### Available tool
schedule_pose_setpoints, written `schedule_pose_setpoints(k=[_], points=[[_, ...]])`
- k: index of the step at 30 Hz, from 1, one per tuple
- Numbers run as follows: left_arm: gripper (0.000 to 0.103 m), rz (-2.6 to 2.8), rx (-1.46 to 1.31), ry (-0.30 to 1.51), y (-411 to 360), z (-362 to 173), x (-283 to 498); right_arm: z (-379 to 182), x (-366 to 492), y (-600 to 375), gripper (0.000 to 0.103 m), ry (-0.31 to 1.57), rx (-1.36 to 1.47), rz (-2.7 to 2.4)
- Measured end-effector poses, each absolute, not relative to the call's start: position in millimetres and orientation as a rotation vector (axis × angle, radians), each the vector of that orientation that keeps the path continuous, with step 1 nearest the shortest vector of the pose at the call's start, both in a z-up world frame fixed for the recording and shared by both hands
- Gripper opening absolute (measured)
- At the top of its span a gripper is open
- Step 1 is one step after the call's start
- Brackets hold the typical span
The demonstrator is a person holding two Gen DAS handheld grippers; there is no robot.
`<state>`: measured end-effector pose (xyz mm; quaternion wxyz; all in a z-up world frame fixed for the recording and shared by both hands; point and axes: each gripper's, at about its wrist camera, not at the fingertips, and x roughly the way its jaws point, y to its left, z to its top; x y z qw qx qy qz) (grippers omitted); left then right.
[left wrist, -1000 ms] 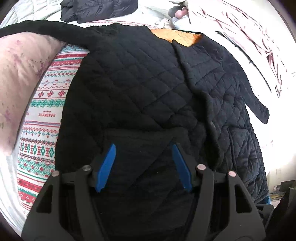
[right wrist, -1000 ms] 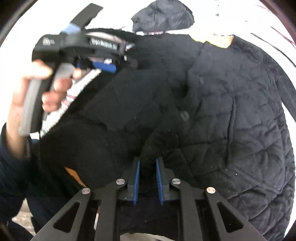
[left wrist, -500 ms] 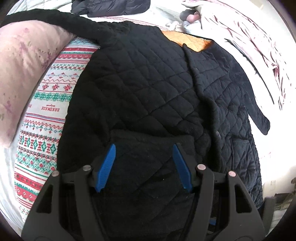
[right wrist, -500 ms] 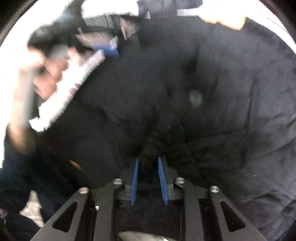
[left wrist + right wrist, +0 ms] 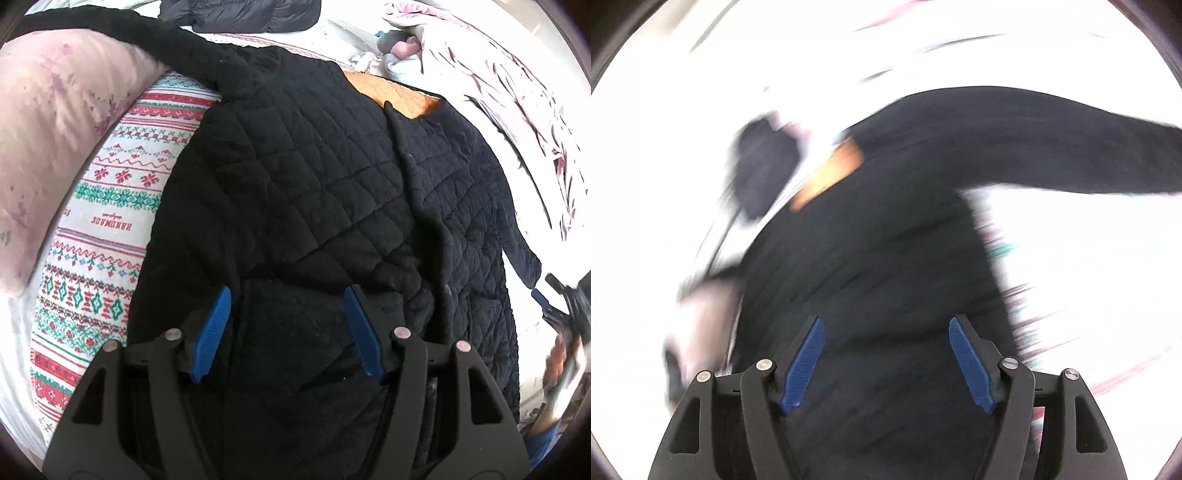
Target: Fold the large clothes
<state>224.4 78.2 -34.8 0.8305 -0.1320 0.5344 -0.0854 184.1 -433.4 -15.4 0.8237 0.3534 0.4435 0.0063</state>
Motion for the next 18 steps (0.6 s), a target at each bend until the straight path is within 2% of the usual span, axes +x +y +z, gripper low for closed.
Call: schedule_pose_setpoints(k=[3,5,12,16,17,18], points=[[0.065,-0.187,-0.265,1.138,73.3,-36.1,228.1,-47.9,184.1,-522.0,0.071,0.814,1.038,-0.152],[0.065,-0.196,-0.257,1.132,68.0,-36.3,230.5,-60.0,175.3,-563.3,0.071,0.723,1.124,-0.248],[0.065,-0.294,-0.237,1.074,40.1,-30.3,231.3,-90.5,179.2,-622.1,0.071,0.628,1.197,-0.430],[0.065,-0.377,-0.195,1.025,13.4,-23.9,224.6,-88.0,191.2,-641.0,0.071,0.558,1.172,-0.457],[0.066,-0.390,-0.191,1.017,7.7,-23.0,223.5,-85.5,194.3,-639.8,0.068,0.546,1.160,-0.478],[0.066,-0.409,-0.190,1.010,1.3,-22.6,222.0,-83.1,197.7,-638.0,0.053,0.542,1.150,-0.487]])
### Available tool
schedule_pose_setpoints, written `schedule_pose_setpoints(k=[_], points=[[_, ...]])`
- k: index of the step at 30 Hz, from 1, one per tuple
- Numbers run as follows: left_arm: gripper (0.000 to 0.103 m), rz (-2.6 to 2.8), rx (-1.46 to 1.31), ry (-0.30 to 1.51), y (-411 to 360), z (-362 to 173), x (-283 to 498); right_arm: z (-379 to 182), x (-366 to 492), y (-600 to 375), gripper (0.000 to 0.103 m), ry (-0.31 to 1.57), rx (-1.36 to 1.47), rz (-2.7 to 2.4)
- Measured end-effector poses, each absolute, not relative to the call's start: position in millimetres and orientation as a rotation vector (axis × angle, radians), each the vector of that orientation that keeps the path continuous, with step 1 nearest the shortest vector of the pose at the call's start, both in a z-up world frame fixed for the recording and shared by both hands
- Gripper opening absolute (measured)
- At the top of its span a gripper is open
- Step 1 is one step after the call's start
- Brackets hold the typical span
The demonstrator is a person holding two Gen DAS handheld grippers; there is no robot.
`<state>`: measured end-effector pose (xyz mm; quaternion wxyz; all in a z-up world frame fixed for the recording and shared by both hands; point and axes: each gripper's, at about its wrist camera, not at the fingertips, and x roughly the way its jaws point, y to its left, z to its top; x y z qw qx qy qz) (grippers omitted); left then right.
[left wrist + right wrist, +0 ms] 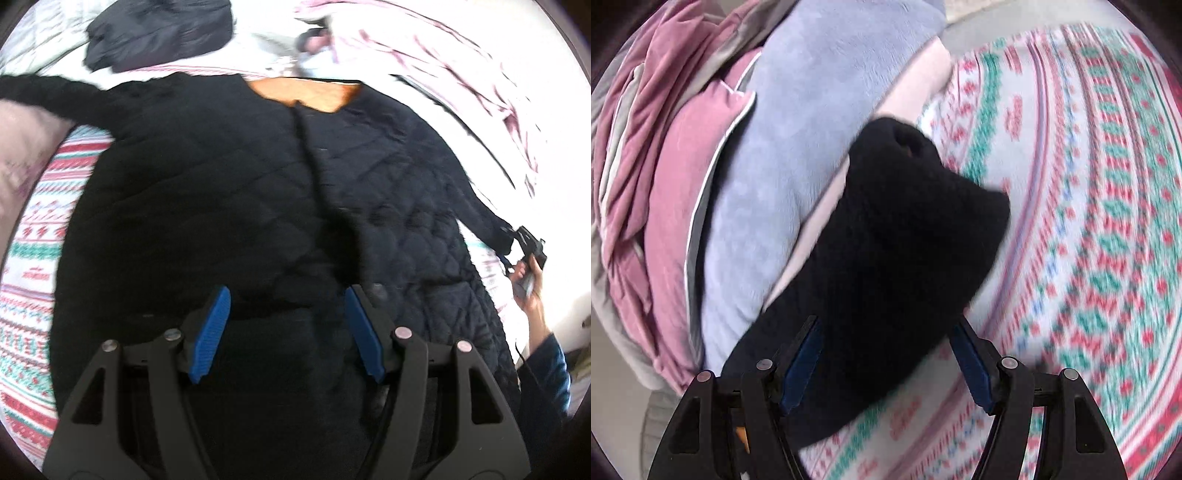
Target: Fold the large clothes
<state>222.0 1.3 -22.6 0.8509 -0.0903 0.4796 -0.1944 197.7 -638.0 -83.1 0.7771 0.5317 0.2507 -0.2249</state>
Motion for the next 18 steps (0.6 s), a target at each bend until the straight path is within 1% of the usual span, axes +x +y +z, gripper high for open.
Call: schedule_pose_setpoints(k=[1,2,3,5,7,8,10,11,13,14,16,18], points=[[0.066,-0.433,-0.192,1.004,-5.7,-22.4,220.1,-81.2,203.6,-638.7,0.037,0.550,1.124,-0.498],[0.066,-0.454,-0.191,1.003,-12.5,-22.6,218.0,-77.9,207.8,-638.4,0.014,0.559,1.090,-0.513],[0.066,-0.477,-0.188,1.005,-18.5,-23.0,214.7,-66.0,212.1,-636.8,0.013,0.548,1.042,-0.519],[0.066,-0.525,-0.164,1.004,-35.4,-24.7,206.8,-28.2,212.9,-629.3,0.013,0.445,0.933,-0.510],[0.066,-0.557,-0.095,0.998,-55.5,-28.4,197.2,6.8,207.6,-630.0,0.012,0.341,0.812,-0.494],[0.066,-0.548,-0.029,1.007,-67.7,-33.9,192.0,16.5,206.2,-628.9,0.012,0.329,0.793,-0.491],[0.066,-0.460,0.123,1.069,-86.8,-54.5,190.1,18.2,215.0,-626.8,0.012,0.373,0.759,-0.539],[0.066,-0.443,0.155,1.081,-89.6,-62.6,190.4,13.1,218.2,-627.1,0.012,0.410,0.729,-0.572],[0.067,-0.447,0.161,1.047,-89.4,-67.8,188.4,-3.9,217.7,-636.7,0.012,0.474,0.711,-0.617],[0.067,-0.450,0.163,1.048,-89.5,-67.0,188.5,-8.3,209.8,-644.3,0.012,0.472,0.746,-0.611],[0.067,-0.457,0.142,1.059,-86.8,-63.2,190.4,1.4,194.2,-652.6,0.012,0.394,0.823,-0.566],[0.067,-0.467,0.114,1.073,-83.6,-62.5,192.7,33.8,180.6,-636.2,0.012,0.295,0.720,-0.536]])
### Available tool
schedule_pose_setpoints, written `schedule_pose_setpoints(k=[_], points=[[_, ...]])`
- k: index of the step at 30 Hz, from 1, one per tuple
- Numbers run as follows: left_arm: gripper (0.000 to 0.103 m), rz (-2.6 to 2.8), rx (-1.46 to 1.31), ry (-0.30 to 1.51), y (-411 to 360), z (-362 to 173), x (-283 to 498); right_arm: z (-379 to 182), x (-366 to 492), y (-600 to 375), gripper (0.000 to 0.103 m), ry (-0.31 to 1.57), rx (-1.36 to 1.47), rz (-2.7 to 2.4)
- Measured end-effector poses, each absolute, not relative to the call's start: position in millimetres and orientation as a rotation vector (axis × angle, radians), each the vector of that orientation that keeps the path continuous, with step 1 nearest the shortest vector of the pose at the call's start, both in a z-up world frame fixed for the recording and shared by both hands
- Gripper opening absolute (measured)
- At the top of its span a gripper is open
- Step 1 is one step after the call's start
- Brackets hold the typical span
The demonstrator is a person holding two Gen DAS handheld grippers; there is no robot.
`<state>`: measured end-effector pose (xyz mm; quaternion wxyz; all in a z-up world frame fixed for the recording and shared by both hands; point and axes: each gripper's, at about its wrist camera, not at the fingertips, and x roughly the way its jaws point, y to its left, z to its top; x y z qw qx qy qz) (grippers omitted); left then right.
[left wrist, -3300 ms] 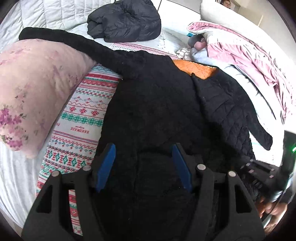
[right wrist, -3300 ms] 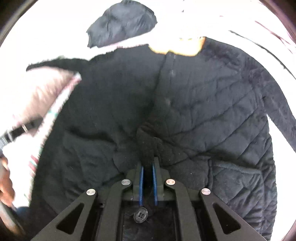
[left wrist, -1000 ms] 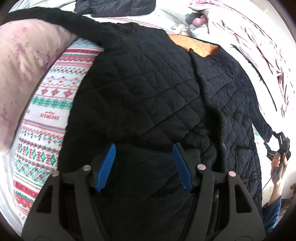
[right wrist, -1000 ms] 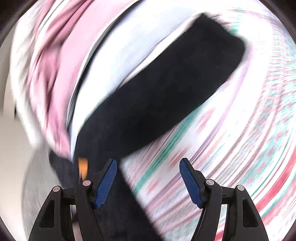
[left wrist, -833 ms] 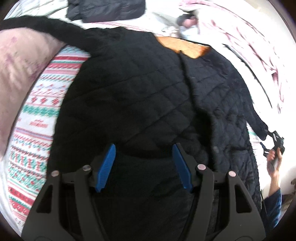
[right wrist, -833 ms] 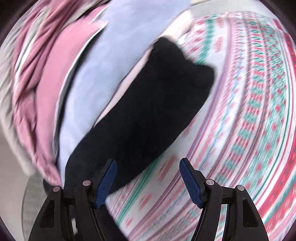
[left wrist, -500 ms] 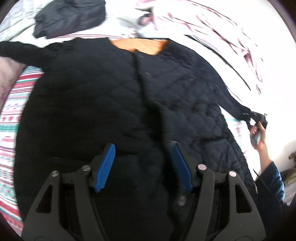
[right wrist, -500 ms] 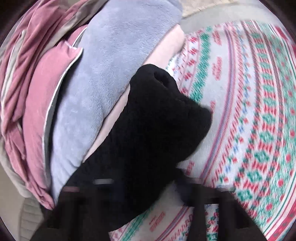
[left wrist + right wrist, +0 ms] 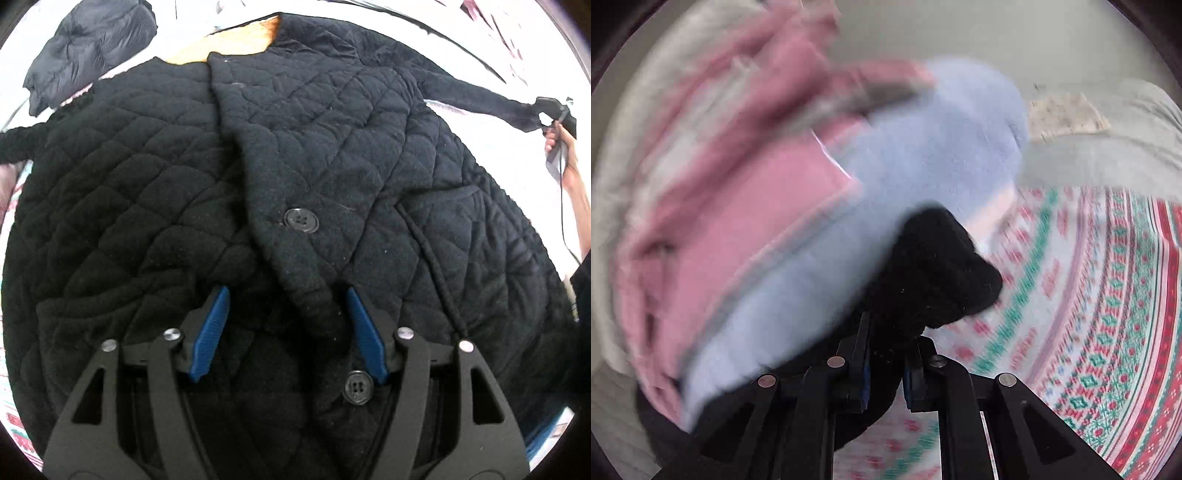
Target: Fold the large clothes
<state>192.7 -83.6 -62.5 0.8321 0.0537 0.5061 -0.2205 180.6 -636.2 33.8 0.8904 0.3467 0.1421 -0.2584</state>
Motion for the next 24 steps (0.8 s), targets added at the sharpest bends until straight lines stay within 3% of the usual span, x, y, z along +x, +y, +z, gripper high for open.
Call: schedule_pose_setpoints(k=[4,11,16,21,24], points=[[0.067,-0.477,0.045,1.087,-75.6,-59.9,198.4,87.5,170.8,-587.2,0.012,0.175,0.543,-0.479],[0.067,-0.497,0.043,1.091,-70.5,-51.7,196.1,51.7,199.2,-582.4,0.012,0.369,0.589,-0.506],[0.067,-0.395,-0.081,1.031,-18.2,-26.3,213.7,101.4,201.7,-538.2,0.012,0.284,0.452,-0.475],[0.067,-0.260,-0.290,1.025,46.6,-18.6,241.8,179.2,227.7,-415.6,0.012,0.183,0.160,-0.299],[0.067,-0.235,-0.362,1.031,67.7,-20.3,248.5,190.2,248.2,-322.7,0.013,0.178,0.013,-0.148]])
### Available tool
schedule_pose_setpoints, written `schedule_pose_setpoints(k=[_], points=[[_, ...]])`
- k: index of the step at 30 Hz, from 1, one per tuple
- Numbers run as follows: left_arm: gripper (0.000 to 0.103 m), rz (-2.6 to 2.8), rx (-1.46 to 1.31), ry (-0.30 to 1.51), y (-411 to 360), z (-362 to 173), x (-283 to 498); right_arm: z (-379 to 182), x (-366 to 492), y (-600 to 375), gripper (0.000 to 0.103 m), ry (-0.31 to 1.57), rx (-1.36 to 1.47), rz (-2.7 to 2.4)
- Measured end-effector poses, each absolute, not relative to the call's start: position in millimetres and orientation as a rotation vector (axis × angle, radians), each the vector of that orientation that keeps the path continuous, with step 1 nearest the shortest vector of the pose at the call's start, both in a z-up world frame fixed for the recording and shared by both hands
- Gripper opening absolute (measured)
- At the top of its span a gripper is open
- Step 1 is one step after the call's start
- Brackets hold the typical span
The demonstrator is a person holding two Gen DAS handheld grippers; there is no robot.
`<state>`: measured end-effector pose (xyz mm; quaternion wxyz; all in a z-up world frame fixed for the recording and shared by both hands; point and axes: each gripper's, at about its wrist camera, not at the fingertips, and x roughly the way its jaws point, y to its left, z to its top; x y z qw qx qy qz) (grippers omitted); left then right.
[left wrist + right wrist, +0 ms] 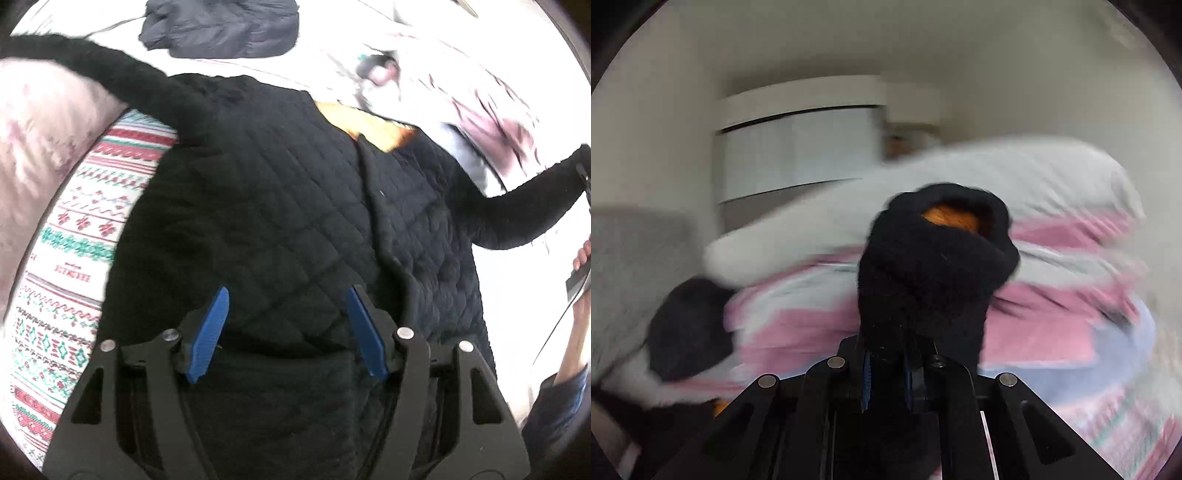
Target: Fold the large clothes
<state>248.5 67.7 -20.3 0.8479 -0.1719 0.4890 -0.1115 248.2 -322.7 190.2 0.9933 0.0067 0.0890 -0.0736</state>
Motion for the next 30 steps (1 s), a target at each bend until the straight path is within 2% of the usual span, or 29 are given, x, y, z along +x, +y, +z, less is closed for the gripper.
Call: schedule_pose_setpoints(k=[4,7,12,16,21,26,30], points=[[0.067,-0.208,-0.395,1.015,84.1,-18.6,248.3,152.3,288.6,-211.9,0.013,0.291,-0.133,0.005],[0.067,-0.190,-0.417,1.013,95.1,-19.5,250.6,89.6,325.0,-141.9,0.013,0.436,-0.259,0.051],[0.067,-0.163,-0.469,1.021,115.3,-23.3,256.9,-15.9,361.5,-76.1,0.013,0.683,-0.332,0.107],[0.067,-0.172,-0.499,1.019,126.9,-22.3,258.1,-59.9,364.5,-62.5,0.017,0.768,-0.360,0.156],[0.067,-0.176,-0.494,1.014,127.0,-22.1,259.2,-33.7,361.4,-73.1,0.018,0.760,-0.328,0.221],[0.067,-0.184,-0.501,1.018,123.6,-22.2,260.3,35.4,332.8,-108.3,0.017,0.523,0.022,0.338],[0.067,-0.187,-0.497,1.005,123.5,-19.0,258.7,45.3,319.3,-93.2,0.018,0.518,-0.015,0.440]])
